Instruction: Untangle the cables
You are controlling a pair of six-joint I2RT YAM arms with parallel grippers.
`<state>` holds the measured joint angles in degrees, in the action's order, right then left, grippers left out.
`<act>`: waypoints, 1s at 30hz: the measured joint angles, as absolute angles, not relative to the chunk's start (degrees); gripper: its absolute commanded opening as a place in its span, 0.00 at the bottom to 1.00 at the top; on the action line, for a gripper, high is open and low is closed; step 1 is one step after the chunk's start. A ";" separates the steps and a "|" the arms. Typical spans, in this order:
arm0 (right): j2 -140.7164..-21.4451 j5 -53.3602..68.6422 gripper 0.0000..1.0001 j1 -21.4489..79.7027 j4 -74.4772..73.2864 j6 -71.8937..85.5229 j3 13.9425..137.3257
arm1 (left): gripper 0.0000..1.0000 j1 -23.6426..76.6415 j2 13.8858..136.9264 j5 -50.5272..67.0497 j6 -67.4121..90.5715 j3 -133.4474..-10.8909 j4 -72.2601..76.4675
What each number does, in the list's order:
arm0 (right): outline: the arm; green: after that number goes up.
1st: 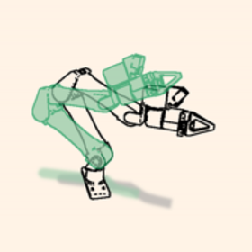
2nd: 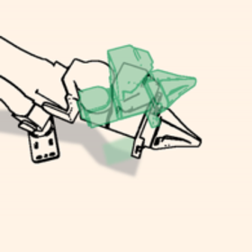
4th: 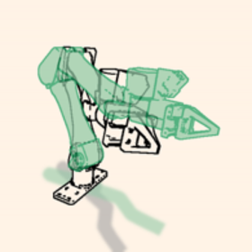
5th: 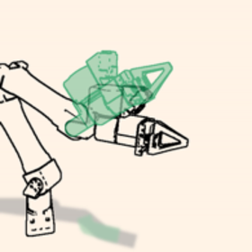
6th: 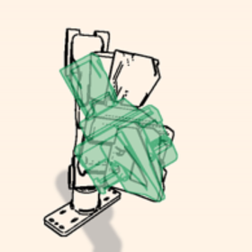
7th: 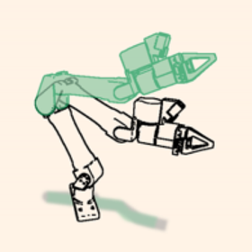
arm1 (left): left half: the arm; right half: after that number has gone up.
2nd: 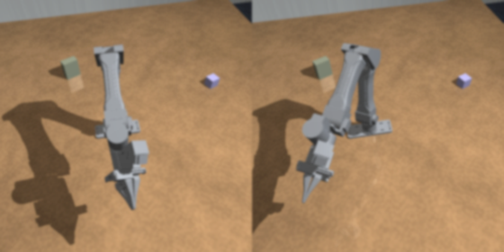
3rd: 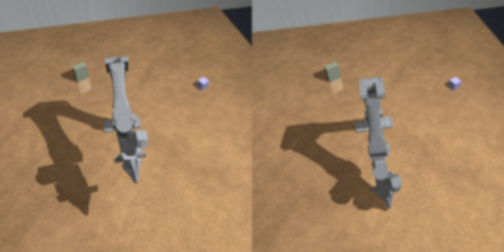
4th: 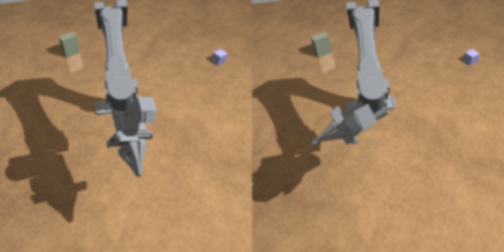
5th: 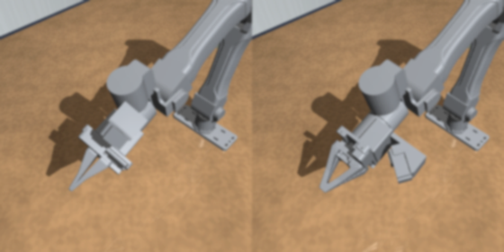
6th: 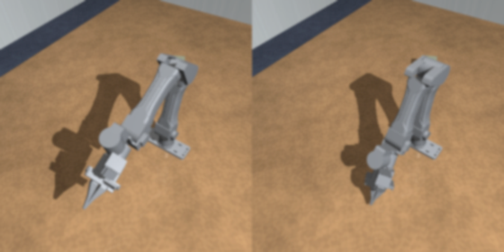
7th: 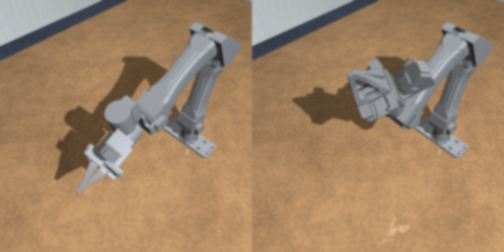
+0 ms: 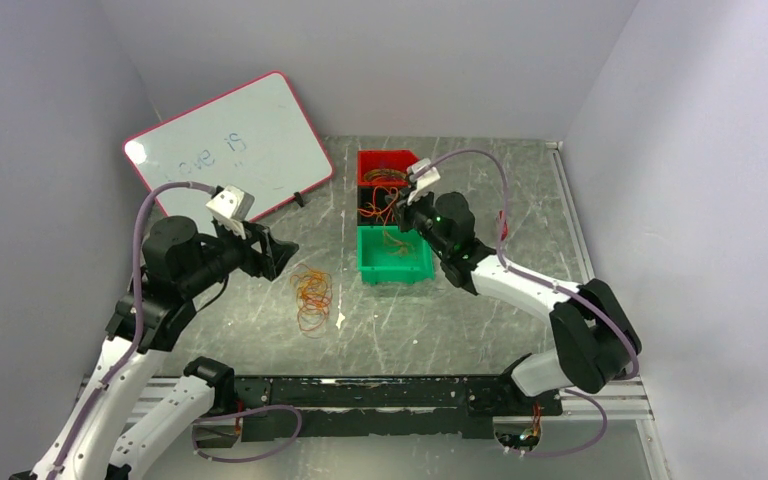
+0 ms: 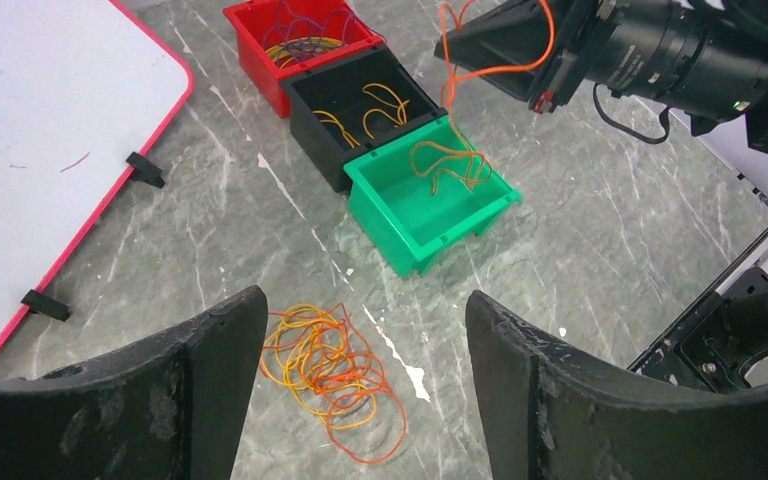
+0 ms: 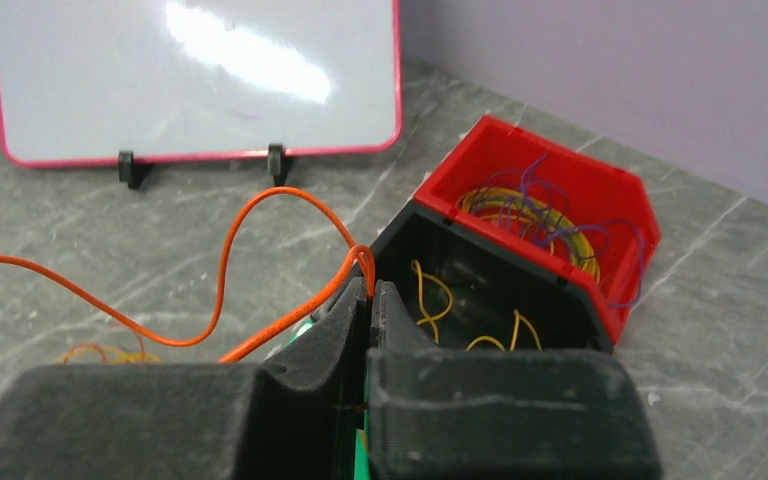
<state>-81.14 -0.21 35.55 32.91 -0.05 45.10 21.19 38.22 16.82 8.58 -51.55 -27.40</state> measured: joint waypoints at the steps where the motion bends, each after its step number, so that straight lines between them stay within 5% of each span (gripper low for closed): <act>1: -81.45 0.60 0.00 35.40 33.12 -0.12 44.51 | 0.77 21.19 38.26 16.80 8.58 -51.51 -27.38; 30: -92.47 4.89 0.00 34.83 11.40 -10.70 49.34 | 0.75 21.19 39.75 16.73 8.58 -49.74 -27.29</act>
